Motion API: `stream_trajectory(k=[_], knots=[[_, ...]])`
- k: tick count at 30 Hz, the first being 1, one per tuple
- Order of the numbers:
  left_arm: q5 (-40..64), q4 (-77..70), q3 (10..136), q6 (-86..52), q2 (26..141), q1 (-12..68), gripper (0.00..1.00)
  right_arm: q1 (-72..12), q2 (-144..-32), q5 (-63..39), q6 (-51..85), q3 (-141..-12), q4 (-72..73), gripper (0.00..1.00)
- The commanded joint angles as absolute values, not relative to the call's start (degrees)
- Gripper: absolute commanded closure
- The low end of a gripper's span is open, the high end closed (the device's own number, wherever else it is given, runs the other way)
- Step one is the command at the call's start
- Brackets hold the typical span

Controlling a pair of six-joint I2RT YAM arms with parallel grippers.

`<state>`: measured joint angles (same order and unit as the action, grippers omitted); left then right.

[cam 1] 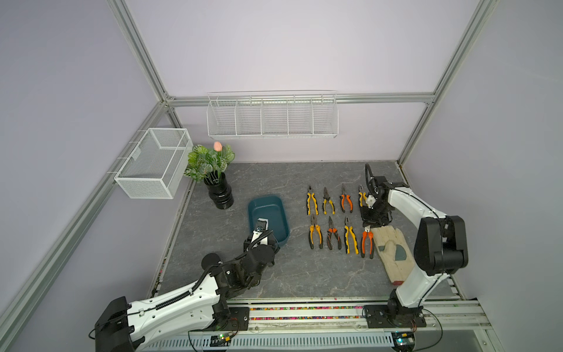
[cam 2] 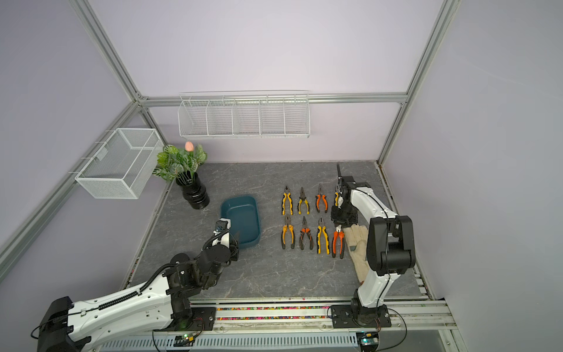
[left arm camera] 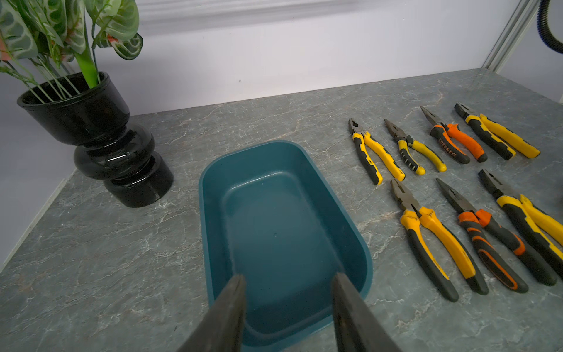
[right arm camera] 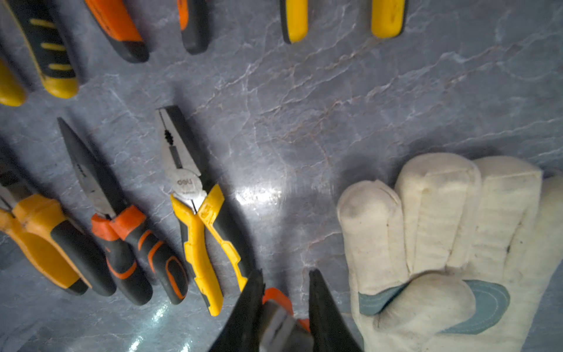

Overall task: Take the pliers out of the storage box
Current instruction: Place the pliers at the center of the board.

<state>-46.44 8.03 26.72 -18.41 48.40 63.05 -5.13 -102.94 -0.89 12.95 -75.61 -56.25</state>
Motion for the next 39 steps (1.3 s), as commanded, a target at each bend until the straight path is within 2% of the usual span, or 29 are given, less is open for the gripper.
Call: stream_trajectory(k=[1,19,25,34,39], knots=[[-46.69,7.65,27.51,-18.99,48.84,62.93,0.52,-4.5,-105.6,0.01,11.86,-78.48,-55.28,0.87],[-46.85,8.87,27.42,-19.34,47.7,62.92,0.52,-4.58,-112.82,-1.48,11.77,-83.25,-55.28,0.82],[-47.03,9.3,26.85,-19.77,46.91,62.93,0.52,-4.8,-114.55,-1.69,11.71,-83.9,-55.26,0.77],[-47.13,9.58,26.63,-19.86,46.43,62.93,0.52,-5.02,-115.83,-1.32,11.47,-84.27,-55.28,0.64],[-47.02,9.58,26.76,-19.87,46.01,62.93,0.52,-5.2,-115.93,-1.56,11.52,-84.31,-55.28,0.63]])
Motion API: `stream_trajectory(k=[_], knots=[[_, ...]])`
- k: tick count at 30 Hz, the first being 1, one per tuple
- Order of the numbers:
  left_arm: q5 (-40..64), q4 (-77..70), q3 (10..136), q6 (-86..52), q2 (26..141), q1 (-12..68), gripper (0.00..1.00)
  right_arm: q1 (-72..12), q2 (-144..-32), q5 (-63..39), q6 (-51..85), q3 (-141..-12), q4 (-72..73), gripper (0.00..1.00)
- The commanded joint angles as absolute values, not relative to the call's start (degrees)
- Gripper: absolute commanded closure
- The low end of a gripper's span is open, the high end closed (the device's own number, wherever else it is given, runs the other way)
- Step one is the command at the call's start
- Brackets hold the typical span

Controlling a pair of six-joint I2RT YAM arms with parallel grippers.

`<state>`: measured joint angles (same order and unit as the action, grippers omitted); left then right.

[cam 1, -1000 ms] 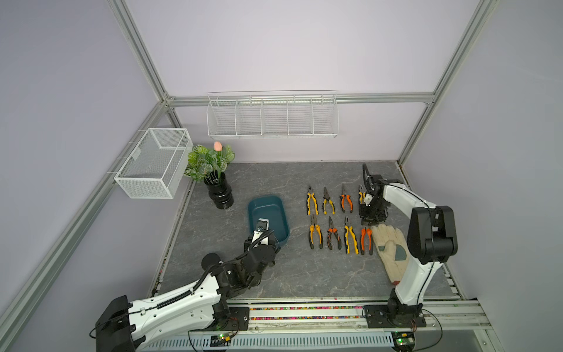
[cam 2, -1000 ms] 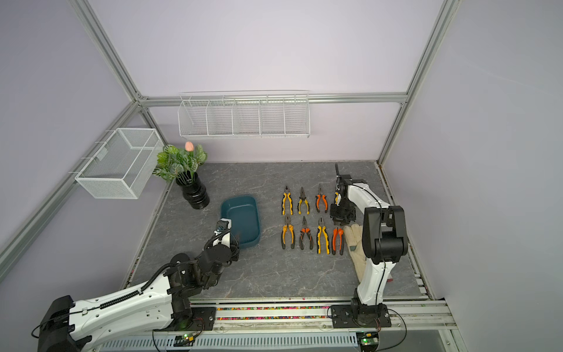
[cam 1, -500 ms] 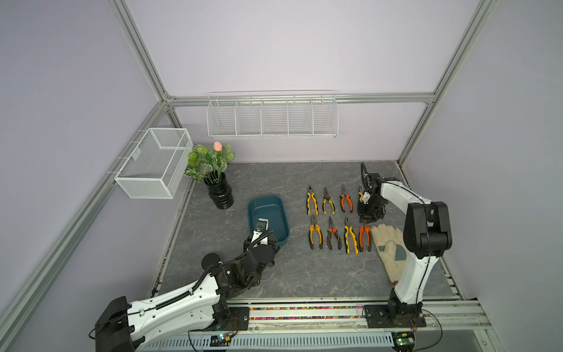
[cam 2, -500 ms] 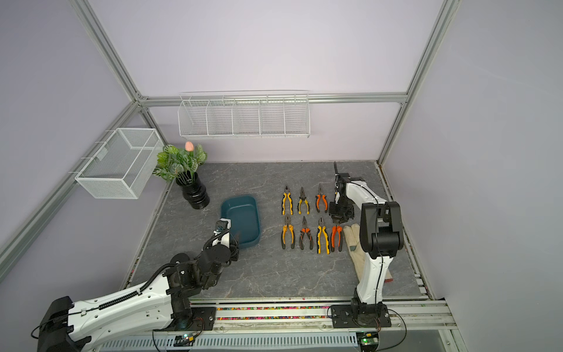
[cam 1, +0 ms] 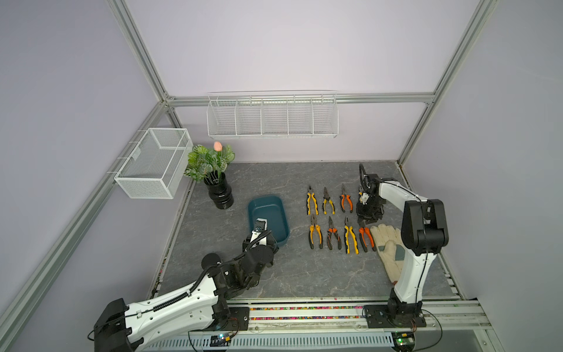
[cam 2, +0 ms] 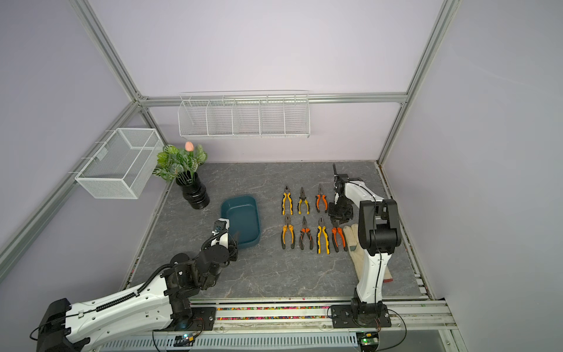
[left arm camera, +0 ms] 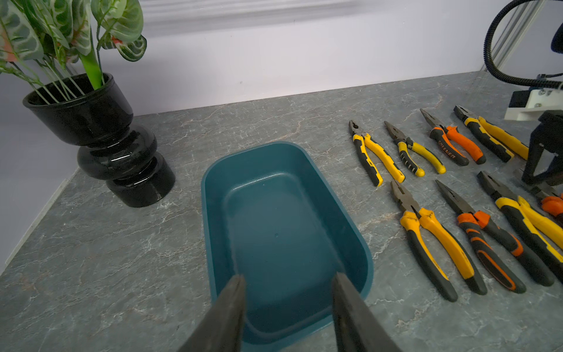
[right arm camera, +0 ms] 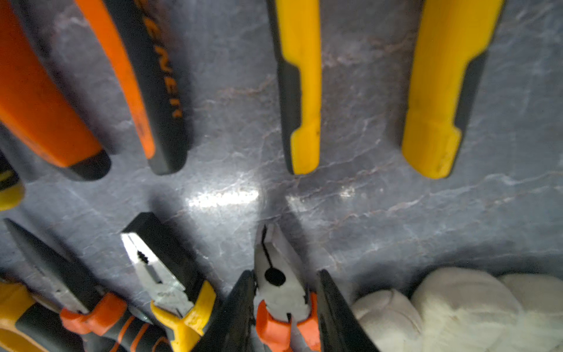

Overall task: Take the pliers out of the storage box
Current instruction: Place the pliers at the center of the board, then reset both arms

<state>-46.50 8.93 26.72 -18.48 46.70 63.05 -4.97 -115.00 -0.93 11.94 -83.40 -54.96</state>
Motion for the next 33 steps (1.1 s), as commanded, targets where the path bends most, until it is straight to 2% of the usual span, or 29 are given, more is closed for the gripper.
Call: stream_trajectory(k=[1,9,12,16,17,18,19,20,21,24,26,29,31,33], knots=[[-47.02,9.58,26.72,-19.82,45.89,62.93,0.52,-5.26,-115.93,-1.46,11.56,-84.36,-55.28,0.63],[-47.0,9.93,26.9,-19.75,45.47,62.89,0.52,-5.45,-114.01,-0.96,12.34,-83.49,-53.07,0.63],[-46.97,10.49,27.28,-20.25,45.62,62.93,0.51,-6.18,-108.65,-0.9,13.64,-81.88,-52.08,0.59],[-48.87,12.4,28.74,-23.53,45.31,62.93,0.5,-10.63,-95.05,5.86,16.14,-79.68,-51.32,0.53],[-48.79,12.4,29.12,-23.47,45.07,62.93,0.44,-11.32,-91.03,8.6,16.92,-78.8,-50.57,0.49],[-48.6,12.38,29.66,-23.23,44.92,62.92,0.31,-13.39,-87.61,11.34,17.94,-77.78,-49.81,0.45],[-48.25,12.91,30.52,-23.2,44.85,62.84,0.01,-13.62,-83.87,13.88,18.77,-75.88,-48.18,0.38],[-48.25,13.85,31.64,-23.32,44.83,62.69,0.01,-13.52,-79.28,15.59,18.73,-73.2,-45.24,0.18],[-48.7,15.15,32.7,-24.25,45.05,62.42,0.01,-13.24,-75.54,16.34,18.28,-70.34,-41.89,0.08],[-46.62,16.23,34.54,-25.63,44.28,59.24,0.01,-11.99,-65.75,15.32,16.52,-62.58,-33.7,0.11],[-40.8,14.6,34.2,-25.74,43.47,53.96,0.01,-10.2,-61.63,14.87,12.53,-58.08,-28.59,0.11],[-39.55,15.11,33.86,-29.13,43.7,45.26,0.01,-10.2,-56.94,13.99,6.76,-48.89,-19.58,0.11],[-43.6,15.24,33.53,-31.55,45.81,40.63,0.01,-10.2,-54.04,12.91,3.42,-41.92,-13.58,0.11],[-51.37,14.25,32.61,-33.27,48.0,39.24,0.01,-10.2,-51.83,14.03,1.16,-35.91,-7.67,0.11]])
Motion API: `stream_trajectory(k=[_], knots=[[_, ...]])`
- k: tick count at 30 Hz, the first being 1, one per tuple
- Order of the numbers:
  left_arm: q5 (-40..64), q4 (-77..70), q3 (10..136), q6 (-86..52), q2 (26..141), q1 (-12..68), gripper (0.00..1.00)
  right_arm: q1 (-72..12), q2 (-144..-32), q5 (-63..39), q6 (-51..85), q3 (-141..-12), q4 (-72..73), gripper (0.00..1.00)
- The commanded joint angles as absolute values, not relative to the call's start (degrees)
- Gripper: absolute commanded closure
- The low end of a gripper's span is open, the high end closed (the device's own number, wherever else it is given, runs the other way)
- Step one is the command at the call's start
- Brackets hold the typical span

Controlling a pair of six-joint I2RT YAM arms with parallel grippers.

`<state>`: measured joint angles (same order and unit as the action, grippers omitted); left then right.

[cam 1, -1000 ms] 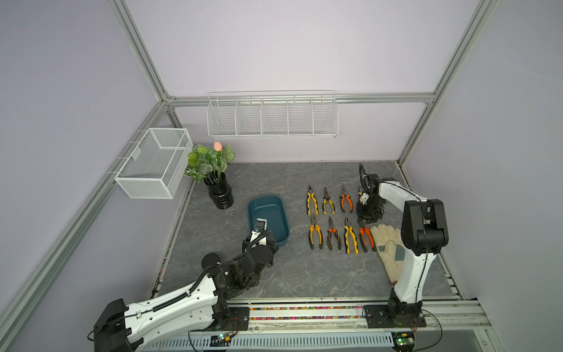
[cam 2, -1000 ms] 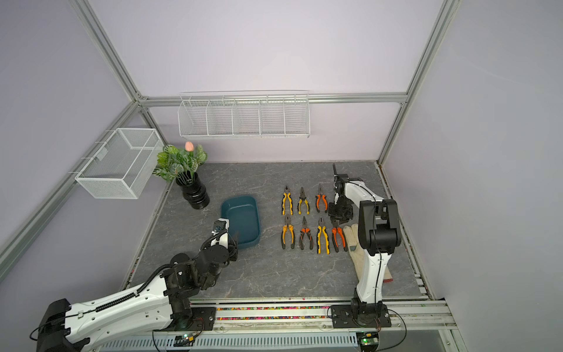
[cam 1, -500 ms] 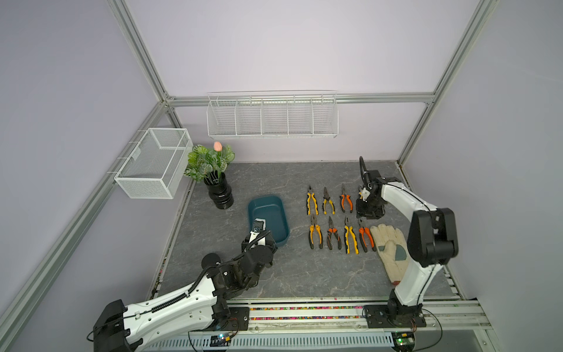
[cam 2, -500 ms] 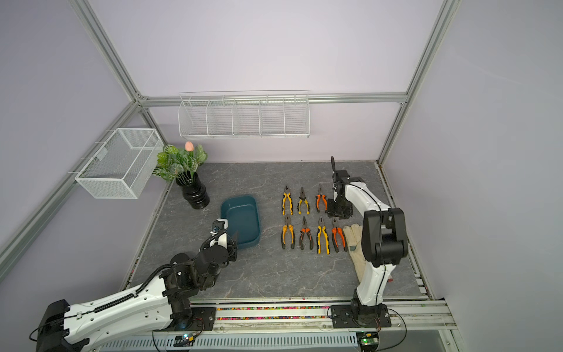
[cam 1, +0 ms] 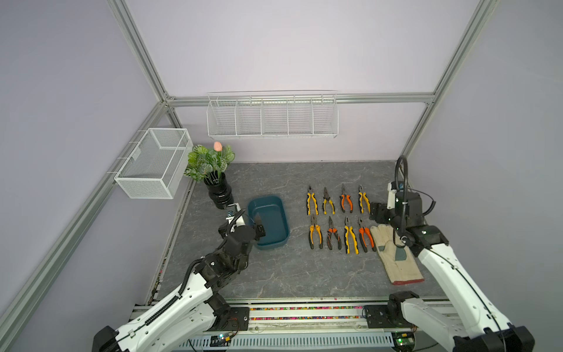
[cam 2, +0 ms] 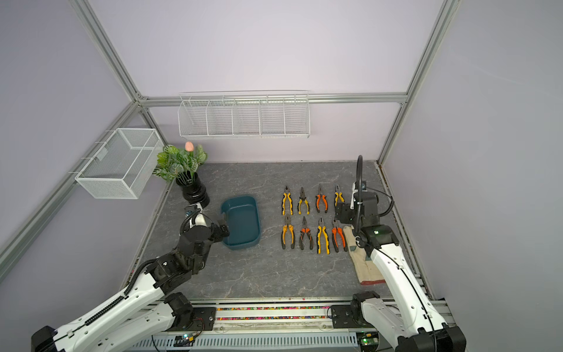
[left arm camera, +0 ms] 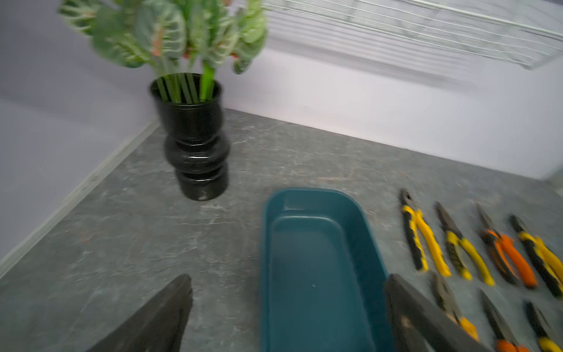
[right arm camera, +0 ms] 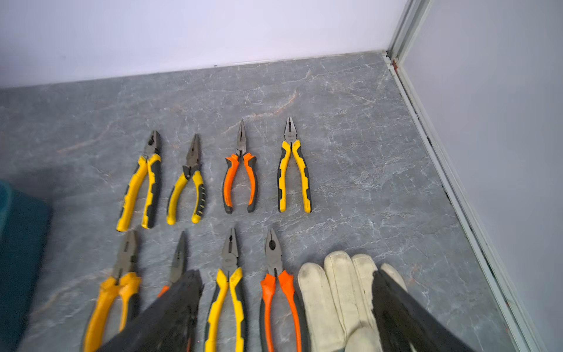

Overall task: Take the pliers out of the storage box
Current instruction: Reset both arms

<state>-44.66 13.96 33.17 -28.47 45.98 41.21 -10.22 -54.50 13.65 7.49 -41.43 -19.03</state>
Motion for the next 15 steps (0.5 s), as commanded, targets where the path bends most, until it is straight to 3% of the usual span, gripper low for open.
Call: stream_trajectory(k=[1,6,9,12,15], knots=[[-54.17,11.09,31.4,-31.84,48.82,39.12,0.01,-10.19,-50.76,14.19,-0.45,-32.47,-4.14,0.11],[-53.31,-18.04,20.95,-8.88,51.67,38.85,0.01,-9.7,-48.2,12.89,-4.15,-16.45,18.91,0.11],[-51.83,-17.89,22.91,1.29,55.29,37.39,0.01,-8.37,-53.12,10.97,-3.86,-9.79,34.5,0.11],[-50.6,-19.47,23.53,3.06,59.09,32.36,0.01,-7.65,-63.28,11.9,-4.57,-11.35,41.04,0.11],[-42.43,-31.24,16.6,2.31,59.8,25.76,0.01,-6.55,-69.69,9.2,-4.71,-11.61,50.14,0.11]])
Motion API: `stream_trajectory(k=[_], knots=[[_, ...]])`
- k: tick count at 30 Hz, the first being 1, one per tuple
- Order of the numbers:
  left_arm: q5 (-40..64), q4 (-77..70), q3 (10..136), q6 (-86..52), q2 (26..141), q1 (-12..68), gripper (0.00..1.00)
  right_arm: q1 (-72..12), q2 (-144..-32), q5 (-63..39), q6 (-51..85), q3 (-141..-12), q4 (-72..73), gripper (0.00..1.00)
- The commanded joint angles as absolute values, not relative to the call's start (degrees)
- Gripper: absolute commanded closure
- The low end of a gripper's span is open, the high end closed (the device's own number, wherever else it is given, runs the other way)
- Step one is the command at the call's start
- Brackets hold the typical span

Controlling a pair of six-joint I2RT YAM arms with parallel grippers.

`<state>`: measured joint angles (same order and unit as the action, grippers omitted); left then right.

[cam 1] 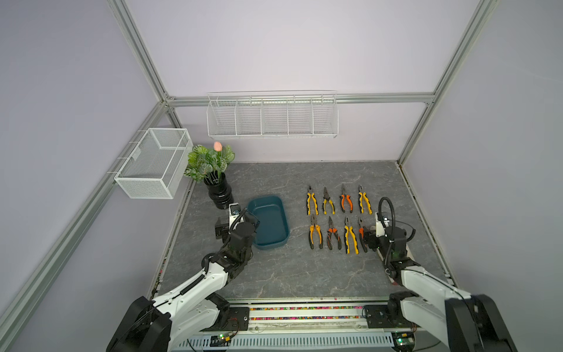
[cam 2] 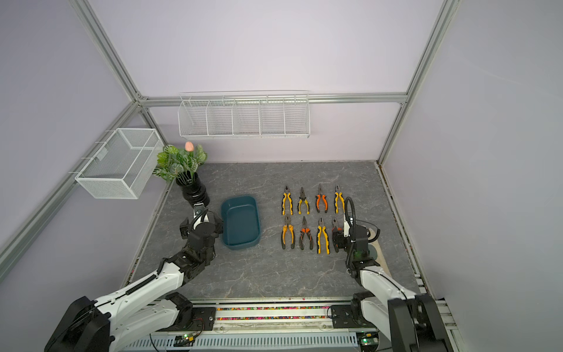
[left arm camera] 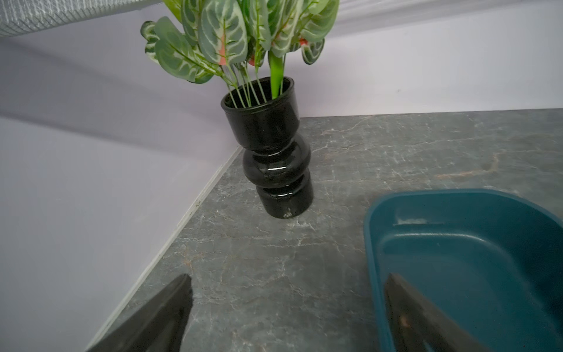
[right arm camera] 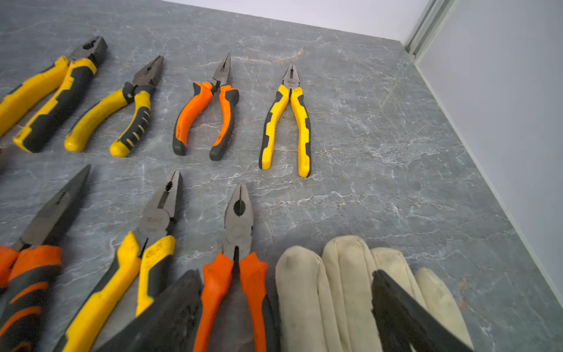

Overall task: Take the pliers out of the storage box
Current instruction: Reset both arms

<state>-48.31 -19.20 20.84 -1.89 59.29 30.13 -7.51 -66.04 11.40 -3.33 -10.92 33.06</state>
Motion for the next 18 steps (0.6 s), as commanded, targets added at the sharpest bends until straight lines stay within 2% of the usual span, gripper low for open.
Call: stream_trajectory(k=[1,4,8,9,12,15,18], knots=[[-40.34,-34.86,14.37,1.69,60.04,24.06,0.01,-5.96,-71.53,8.84,-4.89,-11.11,53.64,0.11],[-36.15,-44.19,9.96,1.34,63.38,18.9,0.01,-4.23,-77.17,7.4,-5.73,-10.97,59.91,0.11],[-31.09,-46.87,13.19,1.45,68.72,14.69,0.01,-3.03,-92.07,5.97,-5.69,-9.31,79.28,0.11],[-29.67,-49.09,13.39,1.41,70.57,13.96,0.01,-3.05,-92.39,5.97,-5.72,-8.59,81.51,0.11],[-24.81,-52.38,15.93,3.34,77.43,12.01,0.01,-2.93,-86.29,2.91,-6.51,-12.67,64.89,0.11],[-20.26,-58.07,16.85,3.81,84.75,9.91,0.01,-2.84,-87.95,2.49,-6.81,-14.34,64.39,0.11],[-16.29,-56.45,18.75,2.95,87.41,7.84,0.01,-2.26,-87.45,2.12,-6.14,-15.74,60.9,0.11]])
